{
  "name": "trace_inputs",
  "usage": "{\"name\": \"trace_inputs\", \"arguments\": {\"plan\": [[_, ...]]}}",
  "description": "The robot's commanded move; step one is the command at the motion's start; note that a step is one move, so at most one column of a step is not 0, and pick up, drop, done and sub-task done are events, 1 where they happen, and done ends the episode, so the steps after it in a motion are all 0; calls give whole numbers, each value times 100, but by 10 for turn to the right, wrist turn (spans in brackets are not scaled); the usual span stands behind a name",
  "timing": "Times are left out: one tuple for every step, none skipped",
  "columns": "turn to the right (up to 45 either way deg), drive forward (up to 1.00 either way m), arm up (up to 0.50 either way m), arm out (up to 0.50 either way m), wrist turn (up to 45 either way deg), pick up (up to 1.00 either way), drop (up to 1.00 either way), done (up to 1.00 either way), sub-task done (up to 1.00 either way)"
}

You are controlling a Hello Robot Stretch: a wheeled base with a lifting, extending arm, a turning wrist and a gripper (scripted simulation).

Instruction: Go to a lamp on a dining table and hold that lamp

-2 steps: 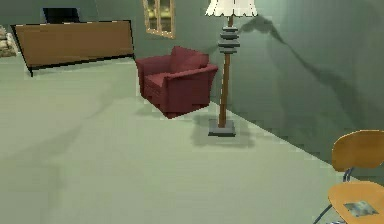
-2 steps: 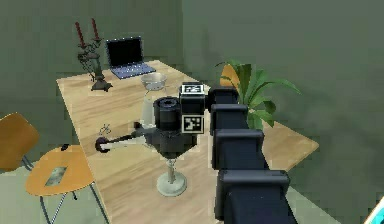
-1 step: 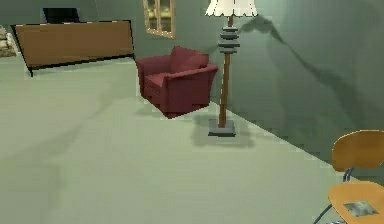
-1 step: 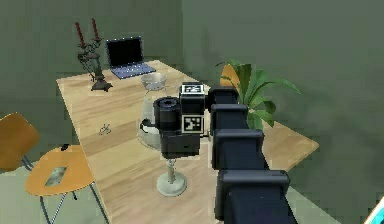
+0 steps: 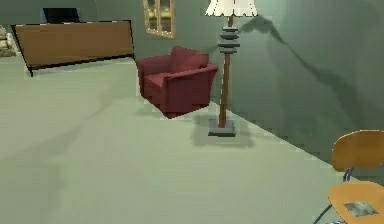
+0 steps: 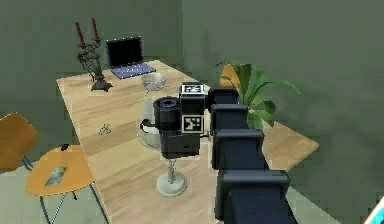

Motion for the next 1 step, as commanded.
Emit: {"name": "trace_inputs", "arguments": {"plan": [[0,0,0,0,0,0,0,100,0]]}}
